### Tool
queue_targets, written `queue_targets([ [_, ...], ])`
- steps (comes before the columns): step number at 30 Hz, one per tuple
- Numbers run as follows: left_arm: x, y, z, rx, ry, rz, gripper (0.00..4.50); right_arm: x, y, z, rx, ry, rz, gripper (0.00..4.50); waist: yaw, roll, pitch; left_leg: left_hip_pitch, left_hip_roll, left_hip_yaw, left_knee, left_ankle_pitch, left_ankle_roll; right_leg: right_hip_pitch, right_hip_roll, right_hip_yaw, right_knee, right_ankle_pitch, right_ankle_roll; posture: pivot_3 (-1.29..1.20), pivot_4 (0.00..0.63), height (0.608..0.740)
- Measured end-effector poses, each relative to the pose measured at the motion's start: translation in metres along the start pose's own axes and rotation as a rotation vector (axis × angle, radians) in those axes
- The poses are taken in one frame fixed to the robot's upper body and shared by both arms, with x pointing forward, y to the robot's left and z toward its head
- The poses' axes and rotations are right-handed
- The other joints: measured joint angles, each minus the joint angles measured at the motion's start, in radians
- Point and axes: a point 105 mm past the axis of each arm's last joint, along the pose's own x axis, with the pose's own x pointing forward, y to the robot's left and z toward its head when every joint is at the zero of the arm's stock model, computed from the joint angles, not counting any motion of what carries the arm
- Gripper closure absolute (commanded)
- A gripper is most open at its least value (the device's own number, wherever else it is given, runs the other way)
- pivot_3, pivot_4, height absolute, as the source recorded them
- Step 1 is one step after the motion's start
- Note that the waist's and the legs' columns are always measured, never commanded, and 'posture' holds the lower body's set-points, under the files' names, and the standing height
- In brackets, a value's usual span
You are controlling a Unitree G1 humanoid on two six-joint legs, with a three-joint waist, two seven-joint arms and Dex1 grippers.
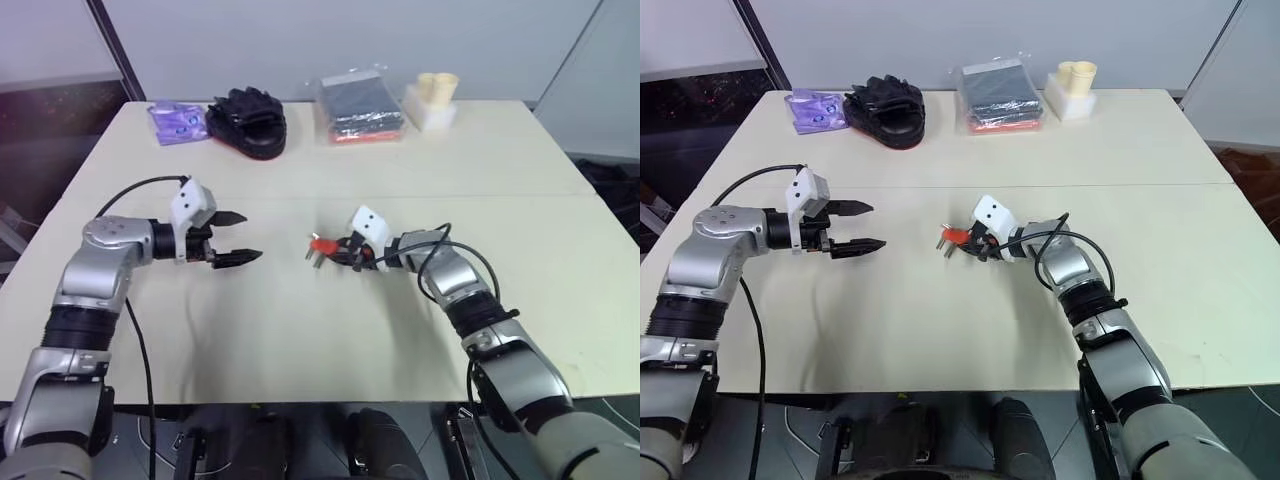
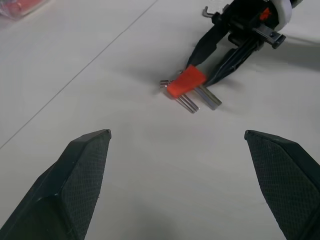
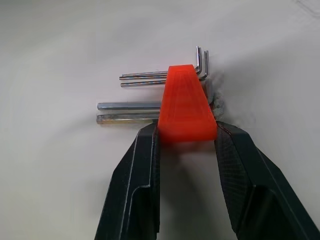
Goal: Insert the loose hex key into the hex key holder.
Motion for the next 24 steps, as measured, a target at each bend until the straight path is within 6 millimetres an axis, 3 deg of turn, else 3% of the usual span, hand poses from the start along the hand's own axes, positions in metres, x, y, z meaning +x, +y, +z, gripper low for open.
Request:
queue_targets([
  [4, 0.002, 0.011, 0.008, 0.013, -0.02, 0.034, 0.0, -0.028, -0.029, 0.027, -0.165, -0.058, -0.134, 3.49, -0.002, 0.0, 0.0, 0.0, 0.0, 0.0, 0.0, 0.0, 0.0, 0.0, 0.0, 0.0, 0.0, 0.0, 0.0, 0.0, 0.15, 0.74],
  [7, 0.006, 0.019, 0.021, 0.03, -0.056, 0.038, 0.0, -0.048, -0.04, 0.053, -0.346, -0.099, -0.214, 3.49, -0.003, 0.0, 0.0, 0.0, 0.0, 0.0, 0.0, 0.0, 0.0, -0.001, 0.001, 0.0, 0.0, 0.0, 0.0, 0.0, 0.15, 0.74],
  [11, 0.014, 0.024, 0.031, 0.025, -0.095, 0.035, 0.0, -0.065, -0.047, 0.07, -0.595, -0.094, -0.303, 3.49, -0.004, 0.0, 0.0, 0.0, 0.0, 0.002, 0.0, 0.0, 0.0, -0.001, 0.002, 0.0, 0.0, 0.0, 0.0, 0.0, 0.15, 0.74],
  [14, 0.021, 0.026, 0.036, -0.002, -0.121, 0.029, 0.0, -0.068, -0.046, 0.074, -0.739, -0.084, -0.332, 3.49, -0.005, 0.0, 0.0, 0.0, 0.001, 0.003, 0.0, 0.0, 0.0, -0.001, 0.003, 0.001, 0.0, 0.0, 0.0, 0.0, 0.15, 0.74],
  [17, 0.028, 0.034, 0.054, -0.126, -0.206, 0.022, 0.0, -0.069, -0.04, 0.084, -0.939, -0.106, -0.364, 3.49, -0.004, -0.001, 0.001, 0.0, 0.0, 0.004, 0.0, 0.0, 0.0, -0.001, 0.003, 0.001, 0.001, 0.0, 0.0, 0.0, 0.15, 0.74],
  [24, 0.049, 0.035, 0.086, -0.257, -0.284, -0.096, 0.0, -0.07, -0.041, 0.104, -1.126, -0.166, -0.446, 3.49, -0.005, -0.002, 0.001, 0.0, 0.0, 0.007, 0.0, 0.0, 0.0, -0.001, 0.004, 0.002, 0.001, 0.0, 0.0, 0.0, 0.15, 0.74],
])
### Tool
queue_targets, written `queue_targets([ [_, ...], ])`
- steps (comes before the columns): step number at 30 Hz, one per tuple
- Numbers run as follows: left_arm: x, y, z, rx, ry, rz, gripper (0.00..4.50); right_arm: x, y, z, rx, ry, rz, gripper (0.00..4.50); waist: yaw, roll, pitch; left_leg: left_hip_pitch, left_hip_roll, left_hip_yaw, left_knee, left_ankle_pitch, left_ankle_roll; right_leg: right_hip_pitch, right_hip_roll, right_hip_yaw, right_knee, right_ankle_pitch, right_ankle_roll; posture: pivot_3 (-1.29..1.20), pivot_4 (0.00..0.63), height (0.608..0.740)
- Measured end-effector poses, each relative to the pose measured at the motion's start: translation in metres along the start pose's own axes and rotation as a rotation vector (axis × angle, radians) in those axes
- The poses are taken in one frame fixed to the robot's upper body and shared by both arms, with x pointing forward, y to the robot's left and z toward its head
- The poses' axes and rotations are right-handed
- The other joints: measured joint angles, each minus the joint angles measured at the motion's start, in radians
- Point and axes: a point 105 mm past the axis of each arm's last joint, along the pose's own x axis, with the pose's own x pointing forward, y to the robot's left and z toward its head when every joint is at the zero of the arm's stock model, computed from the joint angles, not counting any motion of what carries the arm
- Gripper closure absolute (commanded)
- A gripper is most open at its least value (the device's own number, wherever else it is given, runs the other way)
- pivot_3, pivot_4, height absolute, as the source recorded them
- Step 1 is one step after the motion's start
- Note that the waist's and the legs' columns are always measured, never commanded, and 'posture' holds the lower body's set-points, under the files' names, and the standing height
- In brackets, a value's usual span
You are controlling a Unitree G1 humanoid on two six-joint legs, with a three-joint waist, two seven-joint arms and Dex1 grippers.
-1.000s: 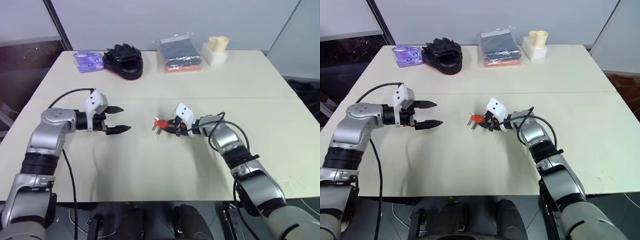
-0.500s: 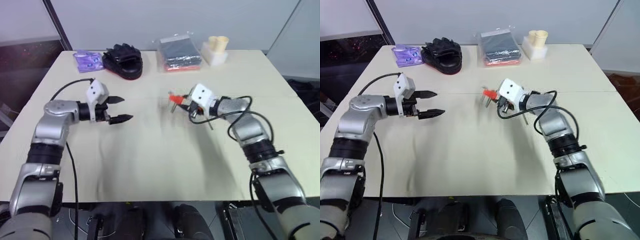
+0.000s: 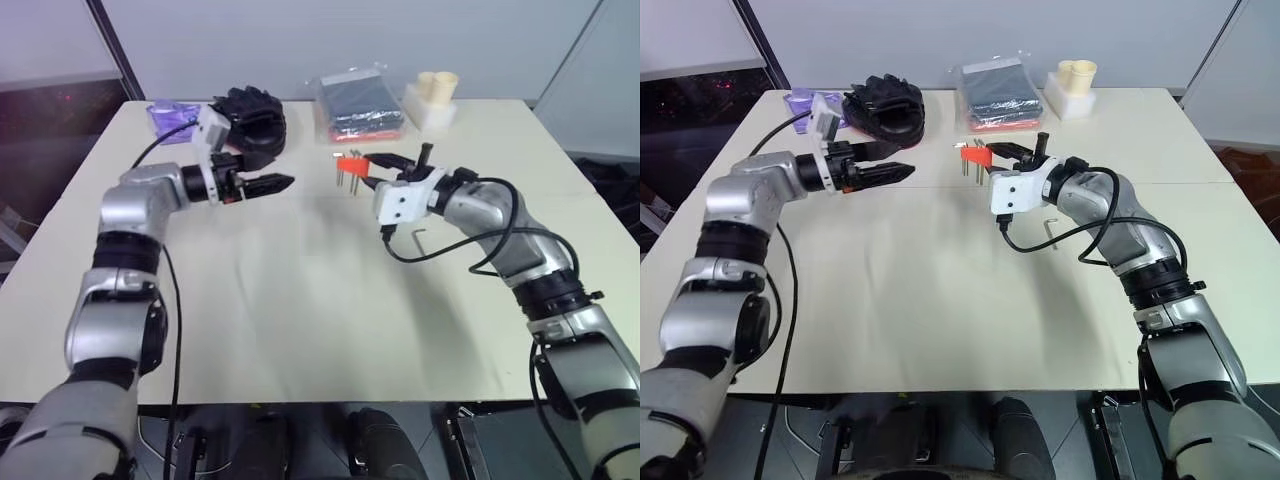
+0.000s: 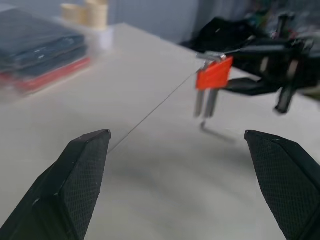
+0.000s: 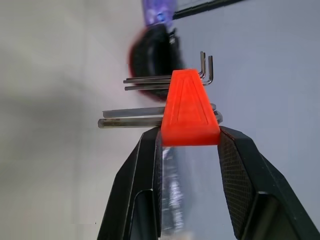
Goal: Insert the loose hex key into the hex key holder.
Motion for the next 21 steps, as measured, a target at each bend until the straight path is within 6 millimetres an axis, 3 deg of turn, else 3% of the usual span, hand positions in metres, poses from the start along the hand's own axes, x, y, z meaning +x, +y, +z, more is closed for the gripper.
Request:
queue_targets([
  [9, 0.028, -0.004, -0.005, 0.065, 0.042, -0.084, 0.0, 0.001, -0.003, 0.003, -0.017, -0.021, -0.015, 3.49, -0.001, -0.001, 0.001, 0.0, 0.0, 0.001, 0.0, 0.0, 0.0, 0.0, 0.0, 0.001, 0.0, 0.0, 0.0, 0.0, 0.15, 0.74],
  [16, 0.046, -0.011, -0.012, 0.071, 0.039, -0.122, 0.0, 0.0, -0.006, 0.016, 0.007, -0.059, -0.026, 3.49, 0.0, -0.001, 0.001, 0.0, 0.0, 0.001, 0.0, 0.0, 0.0, 0.0, 0.0, 0.001, 0.0, 0.0, 0.0, 0.0, 0.15, 0.74],
  [21, 0.056, -0.018, -0.008, 0.08, 0.014, -0.15, 0.0, 0.001, -0.006, 0.021, 0.026, -0.07, -0.028, 3.49, 0.0, -0.001, 0.001, 0.0, 0.0, 0.001, 0.0, 0.0, 0.0, 0.0, 0.0, 0.001, 0.0, 0.0, 0.0, 0.0, 0.15, 0.74],
])
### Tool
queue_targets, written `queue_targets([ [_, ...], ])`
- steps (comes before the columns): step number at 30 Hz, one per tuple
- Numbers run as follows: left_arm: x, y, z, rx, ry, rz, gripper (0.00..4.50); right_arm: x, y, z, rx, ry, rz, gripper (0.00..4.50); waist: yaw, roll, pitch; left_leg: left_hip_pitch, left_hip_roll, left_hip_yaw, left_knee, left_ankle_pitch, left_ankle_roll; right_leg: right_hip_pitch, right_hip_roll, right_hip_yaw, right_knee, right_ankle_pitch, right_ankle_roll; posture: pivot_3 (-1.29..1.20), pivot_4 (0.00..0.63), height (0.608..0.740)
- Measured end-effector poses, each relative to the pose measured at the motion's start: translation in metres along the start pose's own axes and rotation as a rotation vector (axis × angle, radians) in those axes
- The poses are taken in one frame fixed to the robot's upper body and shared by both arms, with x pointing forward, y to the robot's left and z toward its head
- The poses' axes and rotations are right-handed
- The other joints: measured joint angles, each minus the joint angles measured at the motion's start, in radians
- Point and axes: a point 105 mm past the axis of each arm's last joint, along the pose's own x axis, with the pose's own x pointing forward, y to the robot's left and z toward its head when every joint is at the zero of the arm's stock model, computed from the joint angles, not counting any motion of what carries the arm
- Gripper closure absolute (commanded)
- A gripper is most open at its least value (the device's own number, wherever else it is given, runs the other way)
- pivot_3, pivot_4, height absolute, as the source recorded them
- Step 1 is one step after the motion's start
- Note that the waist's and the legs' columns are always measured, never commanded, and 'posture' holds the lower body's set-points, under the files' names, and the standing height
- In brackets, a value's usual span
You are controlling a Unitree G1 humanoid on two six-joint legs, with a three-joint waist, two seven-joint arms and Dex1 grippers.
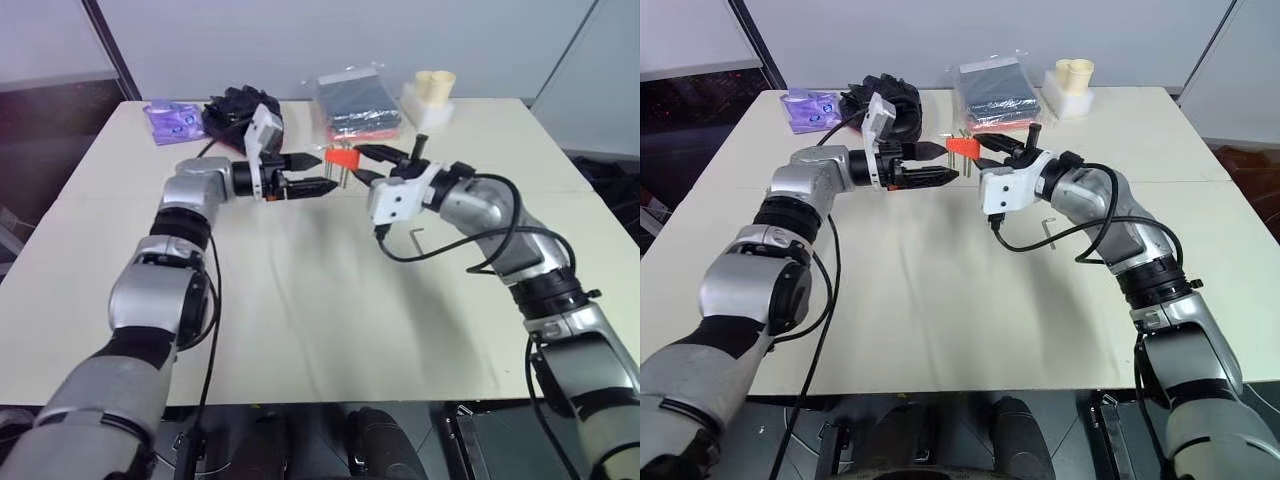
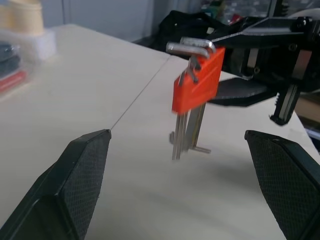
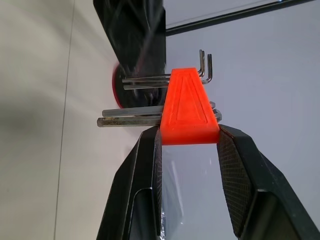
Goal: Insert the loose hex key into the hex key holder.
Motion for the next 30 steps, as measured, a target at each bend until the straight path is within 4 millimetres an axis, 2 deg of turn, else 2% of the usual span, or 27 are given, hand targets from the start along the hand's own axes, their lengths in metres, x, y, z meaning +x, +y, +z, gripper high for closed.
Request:
queue_targets([
  [9, 0.006, -0.002, 0.003, -0.008, -0.026, -0.01, 0.0, 0.001, 0.003, 0.002, 0.025, -0.003, 0.007, 3.49, 0.0, 0.0, 0.0, 0.0, 0.0, 0.0, 0.0, 0.0, 0.0, 0.0, 0.0, 0.0, 0.0, 0.0, 0.0, 0.0, 0.15, 0.74],
  [16, 0.007, -0.003, 0.016, 0.007, -0.054, -0.023, 0.0, -0.001, 0.012, 0.0, 0.046, 0.008, 0.023, 3.49, 0.0, 0.0, 0.0, 0.0, 0.0, 0.0, 0.0, 0.0, 0.0, 0.0, 0.0, 0.0, 0.0, 0.0, 0.0, 0.0, 0.15, 0.74],
  [19, 0.007, -0.004, 0.016, 0.004, -0.056, -0.028, 0.87, -0.001, 0.013, 0.0, 0.047, 0.009, 0.025, 3.49, 0.0, 0.0, 0.0, 0.0, 0.0, 0.0, 0.0, 0.0, 0.0, 0.0, 0.0, 0.0, 0.0, 0.0, 0.0, 0.0, 0.15, 0.74],
  [23, 0.007, -0.005, 0.015, -0.008, -0.052, -0.039, 2.75, -0.001, 0.013, 0.0, 0.048, 0.009, 0.025, 3.49, 0.0, 0.0, 0.0, 0.0, 0.0, 0.0, 0.0, 0.0, 0.0, 0.0, 0.0, 0.0, 0.0, 0.0, 0.0, 0.0, 0.15, 0.74],
  [30, 0.006, -0.005, 0.014, -0.009, -0.046, -0.039, 2.75, 0.001, 0.013, 0.003, 0.052, -0.004, 0.021, 3.49, 0.0, 0.0, 0.0, 0.0, 0.0, 0.0, 0.0, 0.0, 0.0, 0.0, 0.0, 0.001, 0.0, 0.0, 0.0, 0.0, 0.15, 0.74],
])
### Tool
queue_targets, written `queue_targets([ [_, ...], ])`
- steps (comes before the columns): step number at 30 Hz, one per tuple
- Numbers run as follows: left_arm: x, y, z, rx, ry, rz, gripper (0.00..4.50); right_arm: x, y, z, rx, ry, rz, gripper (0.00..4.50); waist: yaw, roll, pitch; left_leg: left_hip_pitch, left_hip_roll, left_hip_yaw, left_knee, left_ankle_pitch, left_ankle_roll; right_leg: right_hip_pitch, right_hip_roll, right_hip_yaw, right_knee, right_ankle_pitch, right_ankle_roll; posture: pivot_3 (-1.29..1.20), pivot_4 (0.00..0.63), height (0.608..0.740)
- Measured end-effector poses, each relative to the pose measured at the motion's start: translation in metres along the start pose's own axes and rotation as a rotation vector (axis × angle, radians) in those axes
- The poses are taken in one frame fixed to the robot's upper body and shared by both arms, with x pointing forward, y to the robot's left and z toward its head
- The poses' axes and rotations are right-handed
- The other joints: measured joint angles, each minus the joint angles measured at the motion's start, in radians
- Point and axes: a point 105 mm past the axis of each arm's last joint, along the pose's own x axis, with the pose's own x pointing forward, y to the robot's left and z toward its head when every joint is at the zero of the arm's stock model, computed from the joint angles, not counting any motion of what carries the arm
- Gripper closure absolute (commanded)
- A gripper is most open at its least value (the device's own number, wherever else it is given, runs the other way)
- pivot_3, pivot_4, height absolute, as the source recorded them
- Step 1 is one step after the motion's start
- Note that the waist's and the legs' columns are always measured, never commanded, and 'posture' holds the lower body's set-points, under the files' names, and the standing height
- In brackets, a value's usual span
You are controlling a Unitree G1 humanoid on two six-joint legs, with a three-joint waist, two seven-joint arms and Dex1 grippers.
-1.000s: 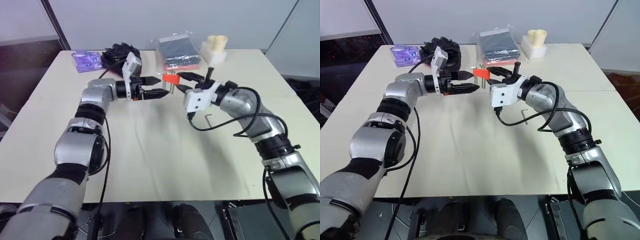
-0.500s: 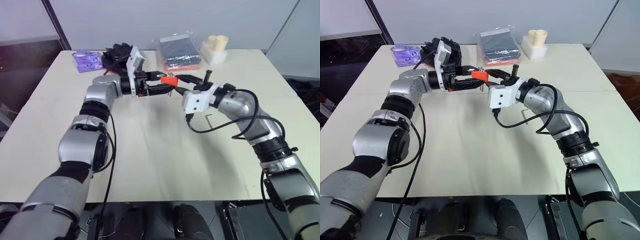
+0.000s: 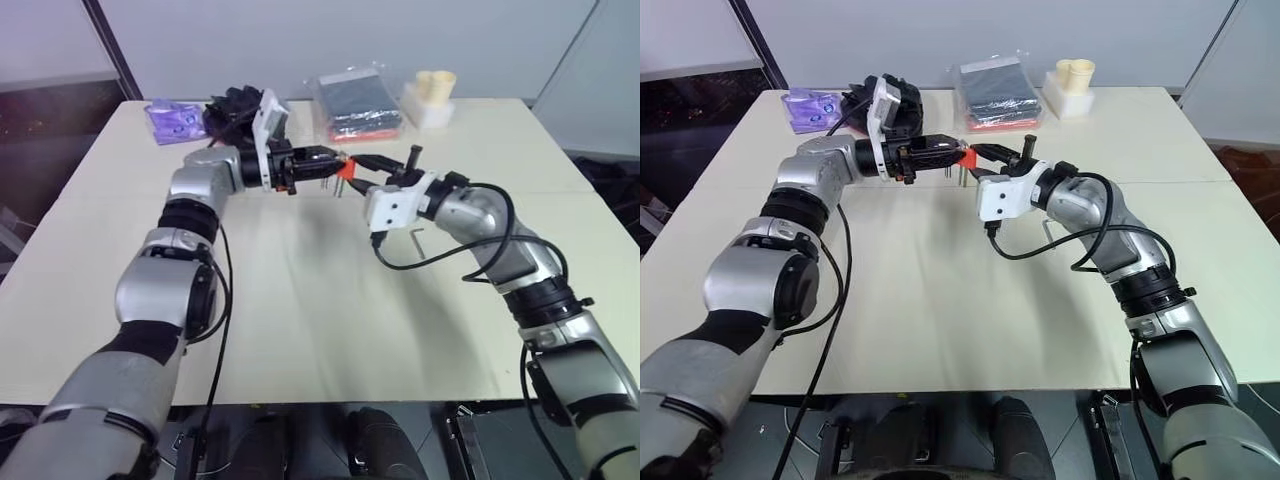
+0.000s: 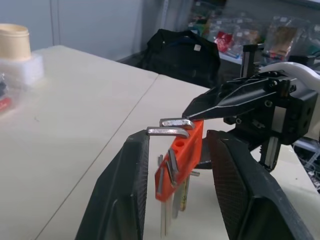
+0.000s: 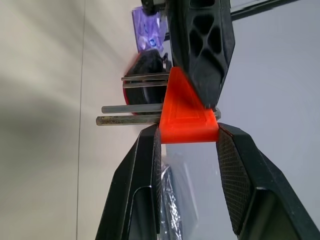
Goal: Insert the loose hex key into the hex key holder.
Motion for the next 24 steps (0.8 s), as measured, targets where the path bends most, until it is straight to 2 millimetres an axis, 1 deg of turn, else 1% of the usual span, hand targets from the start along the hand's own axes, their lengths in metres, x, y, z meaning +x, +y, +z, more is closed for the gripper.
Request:
queue_targets([
  [7, 0.003, -0.002, -0.005, -0.005, 0.018, -0.017, 2.75, 0.001, 0.0, 0.0, 0.001, 0.0, 0.0, 3.49, 0.001, 0.0, 0.0, 0.0, 0.0, 0.0, 0.0, 0.0, 0.0, 0.0, 0.0, 0.0, 0.0, 0.0, 0.0, 0.0, 0.15, 0.74],
  [8, 0.003, -0.002, -0.006, -0.005, 0.019, -0.018, 2.26, 0.001, 0.0, 0.001, 0.0, 0.0, 0.0, 3.49, 0.001, 0.0, 0.0, 0.0, 0.0, 0.0, 0.0, 0.0, 0.0, 0.0, 0.0, 0.0, 0.0, 0.0, 0.0, 0.0, 0.15, 0.74],
  [9, 0.003, -0.003, -0.006, -0.005, 0.022, -0.023, 1.99, 0.001, 0.0, 0.0, 0.0, 0.002, -0.001, 3.49, 0.001, 0.0, 0.0, 0.0, 0.0, 0.0, 0.0, 0.0, 0.0, 0.0, 0.0, 0.0, 0.0, 0.0, 0.0, 0.0, 0.15, 0.74],
  [11, 0.004, -0.004, -0.009, -0.007, 0.027, -0.025, 1.11, 0.001, 0.0, 0.0, 0.001, 0.003, -0.001, 3.49, 0.001, 0.0, 0.0, 0.0, 0.0, 0.0, 0.0, 0.0, 0.0, 0.0, 0.0, 0.0, 0.0, 0.0, 0.0, 0.0, 0.15, 0.74],
  [24, 0.004, -0.003, -0.012, 0.009, 0.042, -0.016, 1.11, 0.001, 0.0, 0.0, 0.001, 0.004, -0.001, 3.49, 0.0, 0.0, 0.0, 0.0, 0.0, 0.0, 0.0, 0.0, 0.0, 0.0, 0.0, 0.0, 0.0, 0.0, 0.0, 0.0, 0.15, 0.74],
])
